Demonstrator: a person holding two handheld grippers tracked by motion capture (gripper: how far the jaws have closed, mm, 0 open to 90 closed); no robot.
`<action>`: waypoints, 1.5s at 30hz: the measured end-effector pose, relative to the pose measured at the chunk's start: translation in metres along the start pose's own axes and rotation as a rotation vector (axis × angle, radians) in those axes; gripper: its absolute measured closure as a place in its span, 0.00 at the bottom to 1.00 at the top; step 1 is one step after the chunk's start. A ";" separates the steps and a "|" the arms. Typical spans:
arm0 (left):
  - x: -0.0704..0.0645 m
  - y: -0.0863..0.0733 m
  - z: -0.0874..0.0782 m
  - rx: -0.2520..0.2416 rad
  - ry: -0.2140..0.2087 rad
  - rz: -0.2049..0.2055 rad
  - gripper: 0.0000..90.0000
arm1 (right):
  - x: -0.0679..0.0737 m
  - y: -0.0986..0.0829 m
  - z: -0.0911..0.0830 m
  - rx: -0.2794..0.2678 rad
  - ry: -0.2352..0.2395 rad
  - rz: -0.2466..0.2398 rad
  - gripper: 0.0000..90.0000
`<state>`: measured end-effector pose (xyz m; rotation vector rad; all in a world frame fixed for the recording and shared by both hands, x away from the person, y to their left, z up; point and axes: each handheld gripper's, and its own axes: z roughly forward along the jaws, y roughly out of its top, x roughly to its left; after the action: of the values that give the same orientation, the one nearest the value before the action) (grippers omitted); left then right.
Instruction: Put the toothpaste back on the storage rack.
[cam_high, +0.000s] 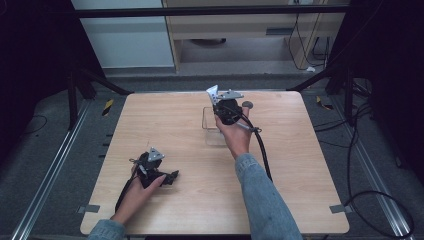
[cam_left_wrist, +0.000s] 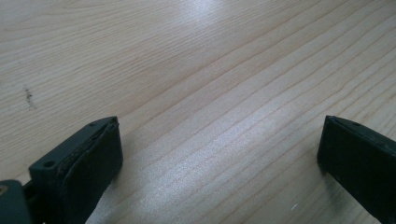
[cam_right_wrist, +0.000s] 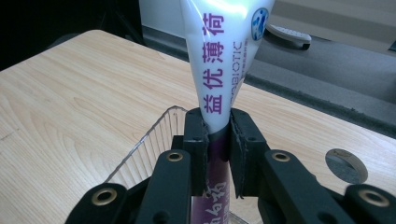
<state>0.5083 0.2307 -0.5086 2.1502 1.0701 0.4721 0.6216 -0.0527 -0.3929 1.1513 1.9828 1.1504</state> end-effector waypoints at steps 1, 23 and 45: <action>0.000 0.000 0.000 0.000 0.000 0.000 0.00 | -0.001 -0.001 0.000 0.000 -0.004 -0.007 0.87; 0.000 0.000 0.000 0.000 0.000 0.001 0.00 | 0.001 -0.008 0.001 0.022 0.000 -0.007 0.87; 0.000 0.000 0.000 0.000 0.000 0.001 0.00 | 0.006 -0.011 0.006 0.034 0.006 -0.021 0.87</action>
<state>0.5083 0.2307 -0.5086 2.1503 1.0693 0.4720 0.6192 -0.0477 -0.4063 1.1431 2.0213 1.1145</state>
